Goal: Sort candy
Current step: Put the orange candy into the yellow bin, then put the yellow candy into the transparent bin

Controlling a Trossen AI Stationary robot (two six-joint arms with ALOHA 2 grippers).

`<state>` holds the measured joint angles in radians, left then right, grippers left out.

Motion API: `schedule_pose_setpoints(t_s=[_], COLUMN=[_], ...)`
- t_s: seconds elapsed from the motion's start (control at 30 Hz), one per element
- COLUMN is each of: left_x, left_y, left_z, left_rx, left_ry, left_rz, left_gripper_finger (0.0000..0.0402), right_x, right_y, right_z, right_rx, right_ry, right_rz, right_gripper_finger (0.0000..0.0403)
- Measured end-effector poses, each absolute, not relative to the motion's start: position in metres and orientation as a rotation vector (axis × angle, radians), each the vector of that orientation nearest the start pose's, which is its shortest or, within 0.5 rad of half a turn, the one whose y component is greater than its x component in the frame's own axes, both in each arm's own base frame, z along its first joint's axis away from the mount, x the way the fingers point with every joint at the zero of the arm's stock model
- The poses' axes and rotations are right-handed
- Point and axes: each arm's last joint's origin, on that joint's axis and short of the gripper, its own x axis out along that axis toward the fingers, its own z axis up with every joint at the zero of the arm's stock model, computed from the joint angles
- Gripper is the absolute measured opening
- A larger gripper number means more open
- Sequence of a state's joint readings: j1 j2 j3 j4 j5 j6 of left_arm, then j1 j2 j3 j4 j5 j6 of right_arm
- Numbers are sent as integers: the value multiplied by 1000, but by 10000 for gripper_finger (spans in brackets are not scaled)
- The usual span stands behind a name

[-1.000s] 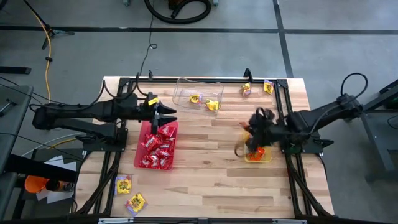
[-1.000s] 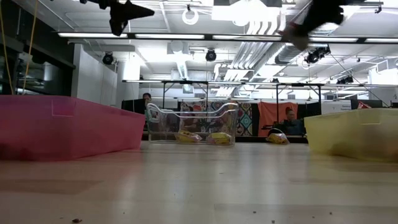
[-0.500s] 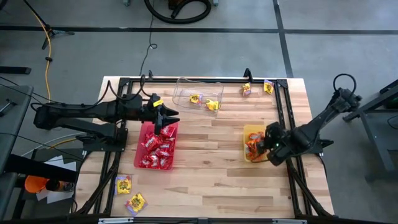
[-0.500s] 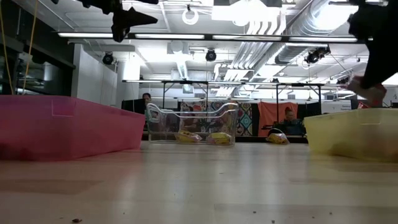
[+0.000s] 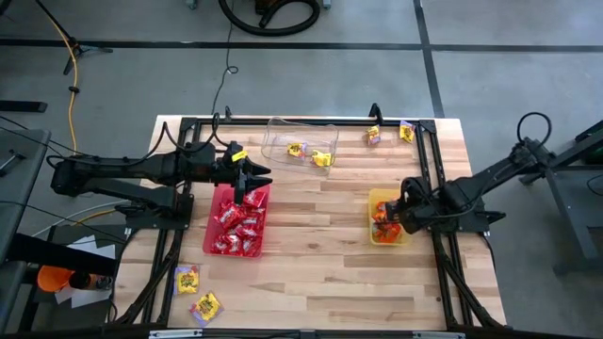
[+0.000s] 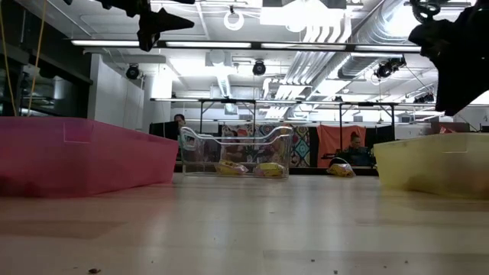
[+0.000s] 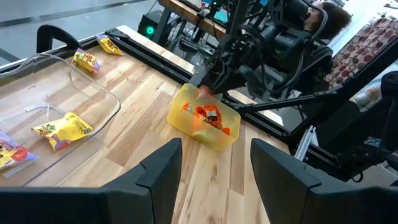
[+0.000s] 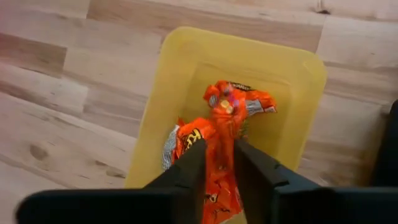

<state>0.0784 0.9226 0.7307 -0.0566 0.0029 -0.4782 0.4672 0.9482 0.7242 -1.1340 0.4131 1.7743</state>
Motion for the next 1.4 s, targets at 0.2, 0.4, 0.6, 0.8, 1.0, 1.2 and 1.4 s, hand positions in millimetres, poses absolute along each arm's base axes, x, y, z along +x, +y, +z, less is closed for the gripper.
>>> schedule_pose_setpoints(t_s=[0.2, 0.4, 0.6, 0.8, 1.0, 1.2, 1.4], left_x=[206, 206, 206, 207, 206, 198, 180], left_y=[16, 16, 14, 4, -10, -46, -107], left_z=[302, 303, 303, 305, 304, 317, 314], left_rx=[-485, -525, -532, -551, -699, -864, -805], left_ry=[226, 223, 226, 214, 269, 577, 1047], left_rz=[133, 126, 112, 58, -37, -107, -119], left_gripper_finger=[179, 179, 179, 179, 179, 179, 179], right_x=[131, 137, 170, 212, 247, 261, 258], right_y=[46, 44, 49, 57, 57, 49, 34], right_z=[230, 256, 321, 356, 343, 331, 334], right_rx=[940, 937, 763, 432, 330, 333, 333], right_ry=[856, 755, 205, -82, -19, 38, 42], right_rz=[-940, -810, -503, -209, -211, -197, -227], right_gripper_finger=[157, 218, 228, 229, 229, 229, 229])
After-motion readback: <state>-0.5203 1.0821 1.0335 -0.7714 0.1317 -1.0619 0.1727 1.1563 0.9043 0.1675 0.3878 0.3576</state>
